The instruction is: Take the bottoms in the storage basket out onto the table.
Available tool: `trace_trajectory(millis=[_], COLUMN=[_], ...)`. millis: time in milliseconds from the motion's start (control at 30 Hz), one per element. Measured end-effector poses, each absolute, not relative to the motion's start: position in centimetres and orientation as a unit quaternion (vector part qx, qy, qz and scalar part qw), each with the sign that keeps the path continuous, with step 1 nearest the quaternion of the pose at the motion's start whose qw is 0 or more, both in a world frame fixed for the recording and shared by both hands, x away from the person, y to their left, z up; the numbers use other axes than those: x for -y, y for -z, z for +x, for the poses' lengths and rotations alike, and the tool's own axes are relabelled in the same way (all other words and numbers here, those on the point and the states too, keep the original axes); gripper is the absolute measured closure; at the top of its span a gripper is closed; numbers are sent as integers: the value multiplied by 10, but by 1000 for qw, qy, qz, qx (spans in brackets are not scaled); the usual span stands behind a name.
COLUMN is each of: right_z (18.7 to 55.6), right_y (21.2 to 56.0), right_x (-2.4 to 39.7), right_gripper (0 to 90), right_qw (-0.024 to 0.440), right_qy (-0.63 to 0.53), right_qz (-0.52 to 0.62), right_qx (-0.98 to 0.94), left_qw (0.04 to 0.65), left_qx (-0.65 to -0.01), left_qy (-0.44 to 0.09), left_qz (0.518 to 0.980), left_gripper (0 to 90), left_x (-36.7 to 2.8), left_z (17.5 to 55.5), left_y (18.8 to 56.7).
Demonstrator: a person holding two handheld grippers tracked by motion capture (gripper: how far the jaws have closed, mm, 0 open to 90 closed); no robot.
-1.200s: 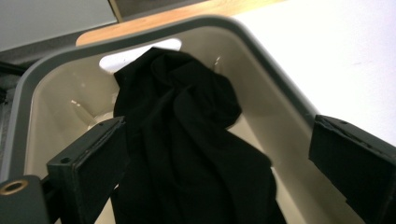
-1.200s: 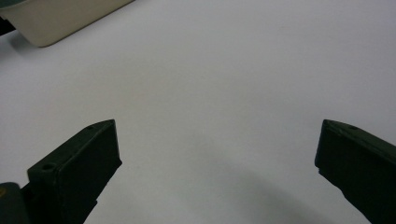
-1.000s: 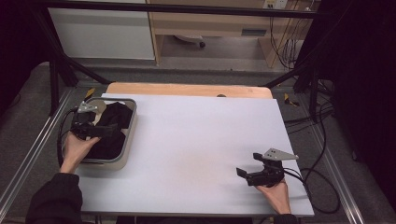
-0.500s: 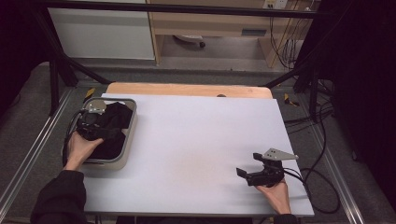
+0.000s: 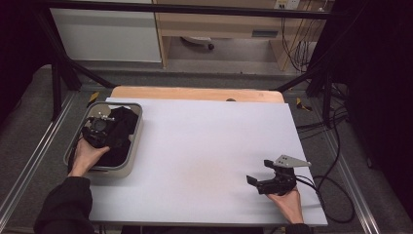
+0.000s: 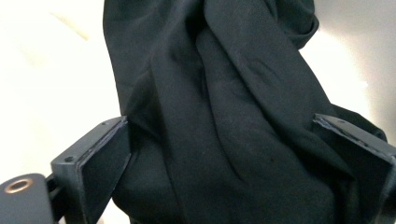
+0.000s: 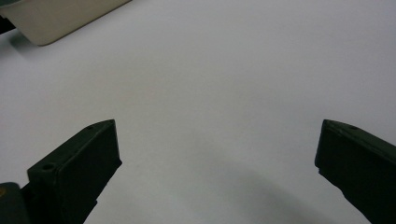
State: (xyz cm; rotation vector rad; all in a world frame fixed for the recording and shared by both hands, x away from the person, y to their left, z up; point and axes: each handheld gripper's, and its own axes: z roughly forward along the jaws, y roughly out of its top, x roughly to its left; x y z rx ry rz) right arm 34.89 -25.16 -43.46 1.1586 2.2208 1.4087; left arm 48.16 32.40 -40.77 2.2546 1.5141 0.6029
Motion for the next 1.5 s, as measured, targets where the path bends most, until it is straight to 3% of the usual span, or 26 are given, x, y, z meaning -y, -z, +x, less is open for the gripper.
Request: trace_trajectory(millis=[667,1133,1500], right_z=[349,349,349], right_y=[435,435,435], right_x=[252,252,252], right_gripper=[6,6,6], right_qw=[132,133,133], right_qy=[-485,-485,-485], right_qz=[400,399,400], right_qx=[-767,-767,-767], left_qw=[175,193,189], left_qx=[-553,-544,-523], left_qy=[-160,-151,-161], left_qz=[799,803,815], left_gripper=[257,570,704], left_x=[-325,-326,-322], left_z=[488,487,485], left_y=[418,415,414])
